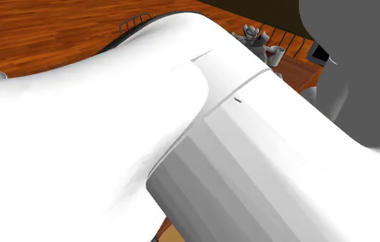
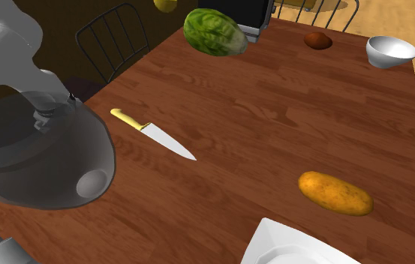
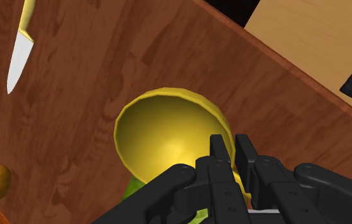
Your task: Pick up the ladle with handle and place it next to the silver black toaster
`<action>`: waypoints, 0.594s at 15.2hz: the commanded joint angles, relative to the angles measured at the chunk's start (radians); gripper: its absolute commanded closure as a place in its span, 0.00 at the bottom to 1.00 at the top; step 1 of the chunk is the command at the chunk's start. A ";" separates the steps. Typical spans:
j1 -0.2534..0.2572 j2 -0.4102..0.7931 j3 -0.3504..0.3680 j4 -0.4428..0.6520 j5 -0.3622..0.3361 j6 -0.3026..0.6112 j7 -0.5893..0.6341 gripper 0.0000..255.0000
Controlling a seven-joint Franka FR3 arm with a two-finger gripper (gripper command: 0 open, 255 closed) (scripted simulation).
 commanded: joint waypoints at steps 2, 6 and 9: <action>0.002 0.017 -0.003 -0.025 -0.011 0.033 0.017 1.00; 0.003 0.032 -0.007 -0.063 -0.022 0.077 0.037 1.00; 0.004 0.045 -0.010 -0.090 -0.032 0.109 0.053 1.00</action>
